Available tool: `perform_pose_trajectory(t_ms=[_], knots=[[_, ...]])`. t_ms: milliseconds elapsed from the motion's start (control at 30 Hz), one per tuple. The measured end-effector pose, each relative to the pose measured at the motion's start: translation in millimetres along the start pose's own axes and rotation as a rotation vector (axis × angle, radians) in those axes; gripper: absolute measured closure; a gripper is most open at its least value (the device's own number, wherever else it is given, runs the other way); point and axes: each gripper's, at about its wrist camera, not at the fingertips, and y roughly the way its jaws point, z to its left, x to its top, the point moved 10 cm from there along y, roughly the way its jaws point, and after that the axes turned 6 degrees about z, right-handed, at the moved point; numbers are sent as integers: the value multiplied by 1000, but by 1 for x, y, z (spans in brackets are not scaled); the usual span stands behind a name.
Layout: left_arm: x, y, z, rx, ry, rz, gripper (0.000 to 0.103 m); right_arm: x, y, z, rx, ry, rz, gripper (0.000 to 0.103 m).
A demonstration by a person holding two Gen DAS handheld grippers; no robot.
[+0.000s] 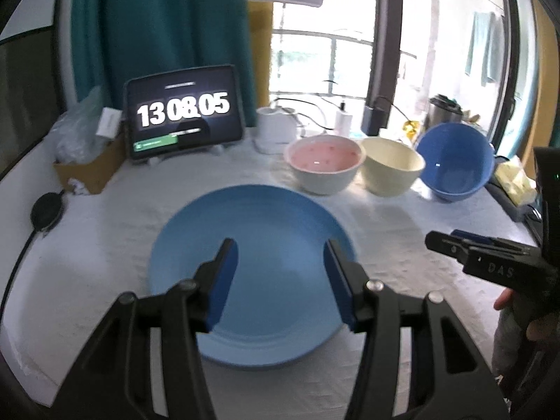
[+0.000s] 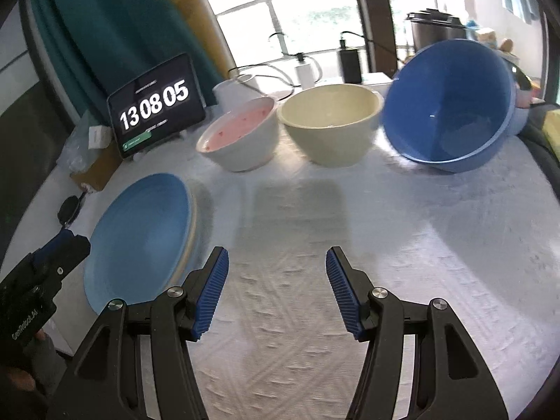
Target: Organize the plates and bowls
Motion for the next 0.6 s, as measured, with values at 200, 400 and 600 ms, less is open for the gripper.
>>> perform_pose_trajectory(t_ms=[200,400,600], knots=[[5,5,-33,-35,52,6,50,3,-12,-34,-14,42,-27,42],[12,17,-65,-69,90,22,50,8,-22,-67,-30,81,-53,42],[22,27,-97,-104,123,20,50,17,-35,-101,-60,113,-91,42]])
